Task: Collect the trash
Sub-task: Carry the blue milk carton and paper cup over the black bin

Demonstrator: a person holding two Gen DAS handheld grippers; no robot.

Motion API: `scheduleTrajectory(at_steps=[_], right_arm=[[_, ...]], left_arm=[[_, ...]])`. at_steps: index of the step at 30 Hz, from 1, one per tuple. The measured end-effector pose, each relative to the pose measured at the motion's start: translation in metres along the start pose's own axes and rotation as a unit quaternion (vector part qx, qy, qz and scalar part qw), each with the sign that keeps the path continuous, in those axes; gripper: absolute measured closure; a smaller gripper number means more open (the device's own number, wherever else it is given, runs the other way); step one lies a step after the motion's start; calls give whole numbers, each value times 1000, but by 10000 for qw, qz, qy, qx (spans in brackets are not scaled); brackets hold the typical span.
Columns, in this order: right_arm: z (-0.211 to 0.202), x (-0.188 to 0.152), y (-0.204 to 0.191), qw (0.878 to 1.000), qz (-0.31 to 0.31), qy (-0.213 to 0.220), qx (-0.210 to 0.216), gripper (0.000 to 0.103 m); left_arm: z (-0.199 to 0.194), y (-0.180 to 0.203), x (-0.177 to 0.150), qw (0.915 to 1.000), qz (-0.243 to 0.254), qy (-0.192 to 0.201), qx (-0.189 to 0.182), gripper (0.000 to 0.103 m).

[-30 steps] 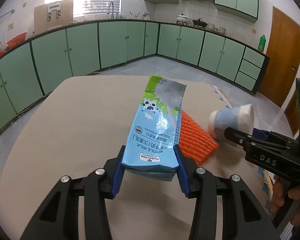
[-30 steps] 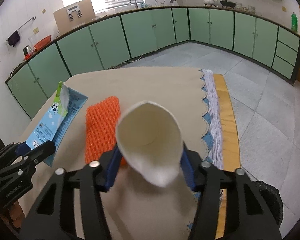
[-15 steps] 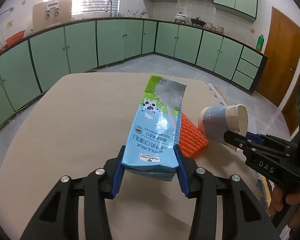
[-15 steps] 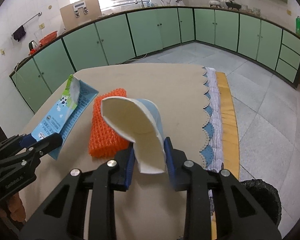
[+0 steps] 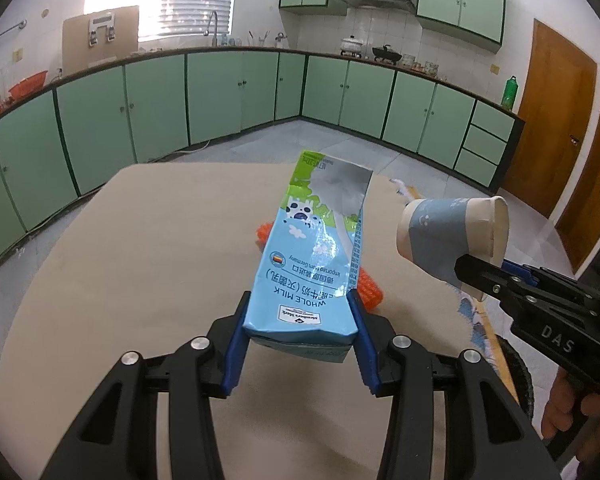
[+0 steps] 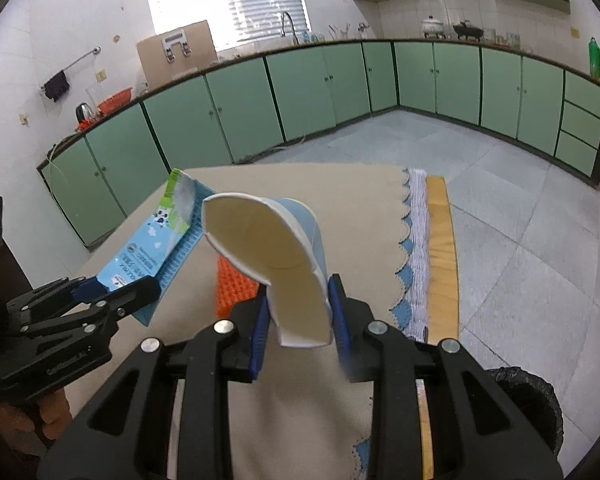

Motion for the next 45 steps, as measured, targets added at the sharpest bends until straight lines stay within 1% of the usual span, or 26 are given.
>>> scheduleTrajectory(at_steps=[8,12,16,23,32,36,42,45], right_arm=[[-34,4,0,9994,-45,325,73,76],[-52,6,5,9990,-12,447,39,76],[-73,5,12,9984,8,560,-24,76],[-115,-1,31,9970,62,734,-253,76],[-168,-22,66,9935,241,867,-704,76],[-185,-34,83,9913,318,884,-924,76],[-209,-56,116,9859,555,847,-1333,76],[-217,-67,130,9830,666,831,-1494,76]], left_arm=[[-20,8,6,9999,38,142,-49,57],[-28,21,10,9997,115,179,-101,57],[-37,36,11,9993,177,241,-237,57],[-56,77,15,9972,337,384,-544,57],[-78,134,12,9916,609,480,-1035,57],[-82,158,4,9889,690,414,-1246,57],[-77,198,-22,9829,900,96,-1602,57],[-73,214,-32,9803,960,1,-1727,57]])
Point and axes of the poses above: each gripper's, at about its wrist camera, not at the fingertips, and z roughly the way its jaws point, y to its right, x to its top, the point moved 5 cm from there along z, roughly the way its jaws point, and after that the axes turned 5 degrees about y, right-handed, at the moved point
